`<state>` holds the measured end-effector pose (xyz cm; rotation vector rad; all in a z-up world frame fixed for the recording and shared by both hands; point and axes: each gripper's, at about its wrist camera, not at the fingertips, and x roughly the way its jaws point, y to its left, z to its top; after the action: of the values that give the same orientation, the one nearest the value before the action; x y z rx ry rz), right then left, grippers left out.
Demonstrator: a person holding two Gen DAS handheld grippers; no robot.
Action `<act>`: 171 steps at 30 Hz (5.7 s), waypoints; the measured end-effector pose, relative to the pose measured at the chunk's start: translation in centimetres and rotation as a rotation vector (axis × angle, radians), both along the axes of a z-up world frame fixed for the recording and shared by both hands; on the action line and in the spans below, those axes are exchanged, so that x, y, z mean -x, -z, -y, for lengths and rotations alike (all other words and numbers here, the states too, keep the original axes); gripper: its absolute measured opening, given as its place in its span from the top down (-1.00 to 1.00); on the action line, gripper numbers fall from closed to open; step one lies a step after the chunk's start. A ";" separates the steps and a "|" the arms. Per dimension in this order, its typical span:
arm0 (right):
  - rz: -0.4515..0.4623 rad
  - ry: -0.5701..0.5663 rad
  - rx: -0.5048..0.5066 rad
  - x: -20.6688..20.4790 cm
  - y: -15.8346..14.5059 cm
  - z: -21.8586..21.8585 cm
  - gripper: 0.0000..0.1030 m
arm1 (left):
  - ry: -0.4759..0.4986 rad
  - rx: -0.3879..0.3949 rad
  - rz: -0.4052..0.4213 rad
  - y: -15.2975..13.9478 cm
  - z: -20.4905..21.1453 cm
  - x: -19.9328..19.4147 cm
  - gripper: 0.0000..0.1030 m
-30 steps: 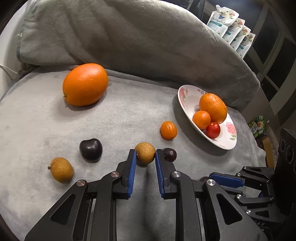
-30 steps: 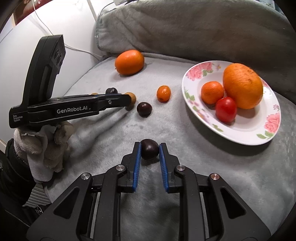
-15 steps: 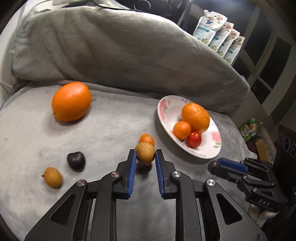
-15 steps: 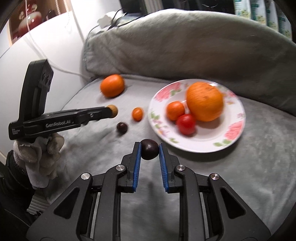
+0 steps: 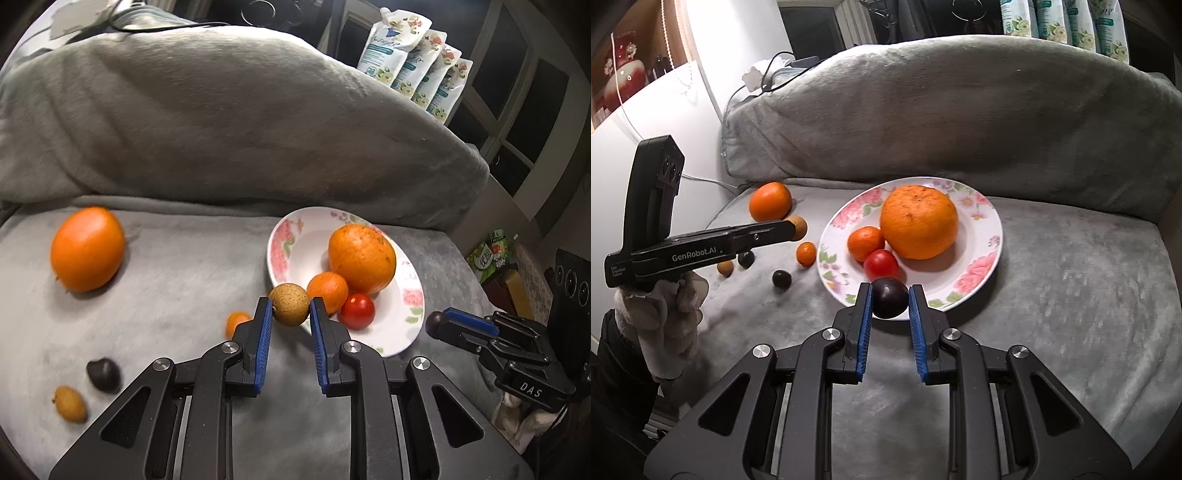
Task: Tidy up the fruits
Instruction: 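Carry the longan in the left gripper while the right gripper carries the plum to the plate, then open the left gripper over the plate while the right gripper releases the plum there, then move the left gripper to another longan while the right gripper approaches another dark plum, then close the left gripper on the longan while the right gripper closes on the plum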
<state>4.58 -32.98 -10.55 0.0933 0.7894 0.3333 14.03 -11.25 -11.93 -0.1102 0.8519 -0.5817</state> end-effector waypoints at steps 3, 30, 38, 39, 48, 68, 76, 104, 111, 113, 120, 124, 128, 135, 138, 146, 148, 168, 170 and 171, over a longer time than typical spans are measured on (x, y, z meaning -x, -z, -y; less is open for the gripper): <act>0.000 0.003 0.000 -0.2 0.1 0.3 0.60 | 0.005 -0.004 0.007 -0.2 0.6 -0.4 0.63; -0.027 0.007 -0.026 -1.8 1.4 1.2 0.59 | 0.027 -0.040 0.006 0.2 3.1 -3.4 0.63; -0.021 0.007 -0.017 -1.8 1.3 0.9 0.59 | 0.023 -0.035 0.014 -0.1 3.2 -3.5 0.62; -0.021 0.008 -0.016 -1.7 1.3 0.8 0.59 | 0.024 -0.036 0.015 -0.1 3.2 -3.5 0.62; -0.013 0.011 -0.014 -1.6 1.1 0.7 0.52 | 0.025 -0.034 0.036 -0.7 3.3 -3.3 0.38; 0.032 0.027 0.015 -0.9 0.2 0.1 -0.79 | -0.007 -0.074 0.096 -2.0 3.5 -2.2 -0.55; 0.033 0.027 0.025 -0.8 -0.1 -0.2 -0.79 | -0.013 -0.078 0.145 -3.2 3.1 -1.1 -0.55; 0.102 0.029 -0.025 0.8 -2.4 -4.8 -0.79 | -0.157 -0.030 0.204 -4.8 -6.6 3.1 -0.55; 0.079 -0.041 0.026 0.2 -2.1 -7.3 -0.79 | -0.241 -0.069 0.173 -3.1 -11.0 4.0 -0.55; 0.081 -0.064 0.027 0.1 -2.1 -8.0 -0.79 | -0.260 -0.082 0.163 -2.6 -12.0 4.4 -0.55; 0.078 -0.144 0.043 -0.7 -2.0 -10.9 -0.79 | -0.301 -0.113 0.108 0.0 -14.8 6.0 -0.54; 0.068 -0.189 0.064 -1.2 -1.6 -12.8 -0.79 | -0.318 -0.096 0.083 0.8 -15.9 6.3 -0.43; 0.047 -0.235 0.082 -1.4 -0.7 -14.4 -0.71 | -0.311 -0.087 0.065 1.4 -16.2 6.3 -0.31; -0.032 -0.253 0.098 -2.1 1.8 -15.5 -0.26 | -0.277 -0.058 0.013 2.7 -15.8 5.4 -0.11; -0.069 -0.253 0.105 -2.5 3.0 -15.6 -0.13 | -0.269 -0.034 -0.016 3.3 -15.8 5.0 -0.04; -0.097 -0.243 0.122 -3.6 4.6 -16.0 0.07 | -0.243 -0.038 -0.046 4.2 -15.1 3.9 0.10; -0.101 -0.244 0.124 -3.8 4.8 -16.1 0.08 | -0.241 -0.045 -0.045 4.3 -14.9 3.6 0.10; -0.117 -0.240 0.132 -5.0 5.7 -16.3 0.41 | -0.251 -0.103 -0.073 5.9 -14.3 2.2 0.44; -0.123 -0.235 0.126 -5.2 5.8 -16.1 0.45 | -0.251 -0.101 -0.074 5.9 -14.3 2.1 0.44; -0.125 -0.232 0.125 -5.3 5.9 -16.0 0.48 | -0.253 -0.102 -0.073 5.9 -14.3 2.1 0.44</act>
<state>9.85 -16.95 -16.41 -0.0965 0.9455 0.4998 11.89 3.05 -17.85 -0.1446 0.9206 -0.2976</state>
